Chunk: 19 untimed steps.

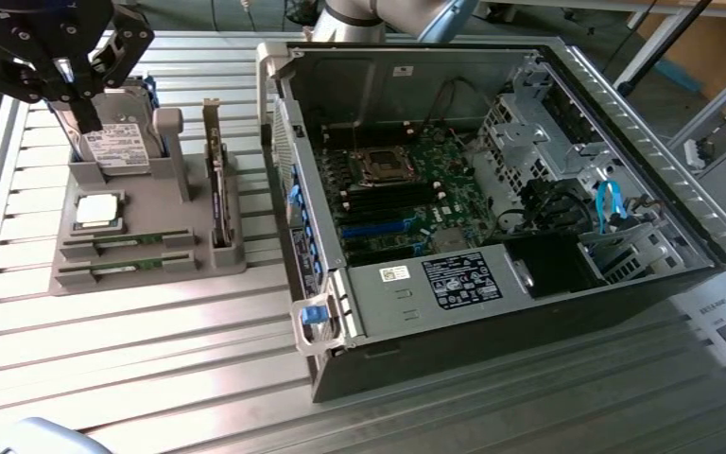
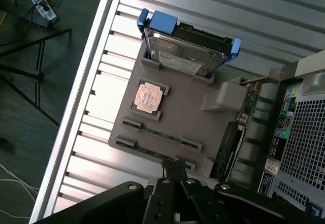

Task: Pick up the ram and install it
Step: 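Pick up the ram and move it above insertion slot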

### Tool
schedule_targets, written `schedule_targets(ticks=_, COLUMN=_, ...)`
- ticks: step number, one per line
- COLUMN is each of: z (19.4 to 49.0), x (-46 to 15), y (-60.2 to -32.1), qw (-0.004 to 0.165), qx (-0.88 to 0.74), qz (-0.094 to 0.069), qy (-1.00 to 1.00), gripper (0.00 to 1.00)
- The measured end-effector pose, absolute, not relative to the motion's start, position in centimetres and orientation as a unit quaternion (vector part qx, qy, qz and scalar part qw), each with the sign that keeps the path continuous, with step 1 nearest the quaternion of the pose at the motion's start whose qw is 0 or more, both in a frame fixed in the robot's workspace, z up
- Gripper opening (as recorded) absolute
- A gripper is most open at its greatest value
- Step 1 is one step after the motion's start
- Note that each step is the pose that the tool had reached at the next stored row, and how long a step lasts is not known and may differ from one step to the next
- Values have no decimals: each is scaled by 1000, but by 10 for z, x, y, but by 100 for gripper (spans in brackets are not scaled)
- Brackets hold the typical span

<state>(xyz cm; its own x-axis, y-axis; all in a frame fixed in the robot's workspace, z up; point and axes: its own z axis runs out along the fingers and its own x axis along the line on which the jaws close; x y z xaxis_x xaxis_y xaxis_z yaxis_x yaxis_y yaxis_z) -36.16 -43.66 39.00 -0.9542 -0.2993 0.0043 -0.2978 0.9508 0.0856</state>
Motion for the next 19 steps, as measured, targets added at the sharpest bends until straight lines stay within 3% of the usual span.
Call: schedule_targets(ticks=19, z=390, x=-361, y=-437, qw=14, qx=270, qz=-41, qy=-962, gripper=10)
